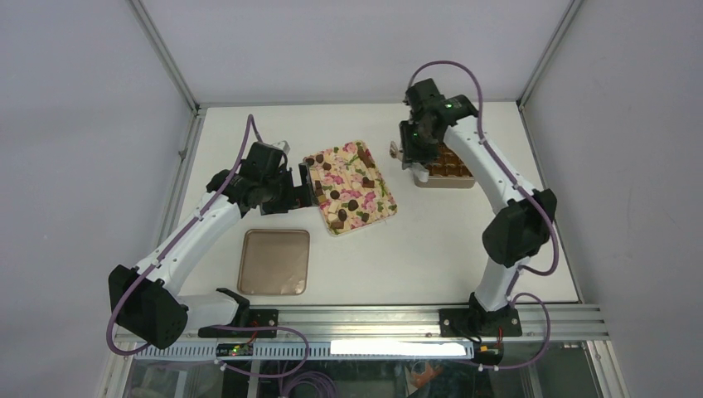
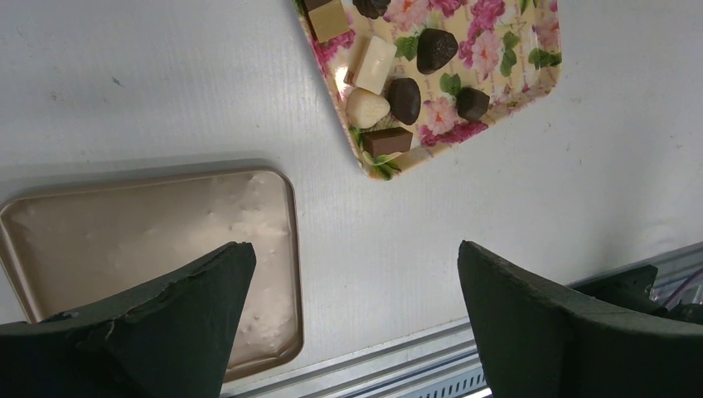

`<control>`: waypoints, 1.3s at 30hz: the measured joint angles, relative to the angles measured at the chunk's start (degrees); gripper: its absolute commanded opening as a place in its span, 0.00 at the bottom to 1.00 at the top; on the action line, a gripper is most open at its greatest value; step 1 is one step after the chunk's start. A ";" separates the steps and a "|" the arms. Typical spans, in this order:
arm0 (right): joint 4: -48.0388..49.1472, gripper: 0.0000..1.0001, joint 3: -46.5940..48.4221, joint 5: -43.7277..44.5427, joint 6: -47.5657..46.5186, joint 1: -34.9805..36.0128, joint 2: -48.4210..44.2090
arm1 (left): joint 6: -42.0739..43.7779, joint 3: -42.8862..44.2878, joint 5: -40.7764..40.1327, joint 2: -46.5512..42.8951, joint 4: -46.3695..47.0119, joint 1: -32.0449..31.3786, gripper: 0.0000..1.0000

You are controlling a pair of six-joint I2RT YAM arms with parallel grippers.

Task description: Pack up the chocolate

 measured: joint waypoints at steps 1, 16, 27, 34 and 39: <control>0.17 0.09 -1.03 -0.13 0.00 -1.60 -1.51 | 0.00 0.00 0.00 -0.02 0.00 0.00 0.99; 1.38 0.11 -9.70 2.82 0.02 -23.54 -8.02 | 0.00 0.00 0.00 -0.35 0.00 0.00 0.99; 2.38 0.14 -9.73 4.07 -0.24 -25.88 -3.15 | 0.00 0.00 0.00 -0.35 0.00 0.00 0.99; 3.17 0.26 -10.36 4.26 -0.44 -27.08 -2.10 | 0.00 0.00 0.00 -0.35 0.00 0.00 0.99; 3.87 0.35 -10.93 4.24 -0.44 -27.41 -1.75 | 0.00 0.00 0.00 -0.35 0.00 0.00 0.99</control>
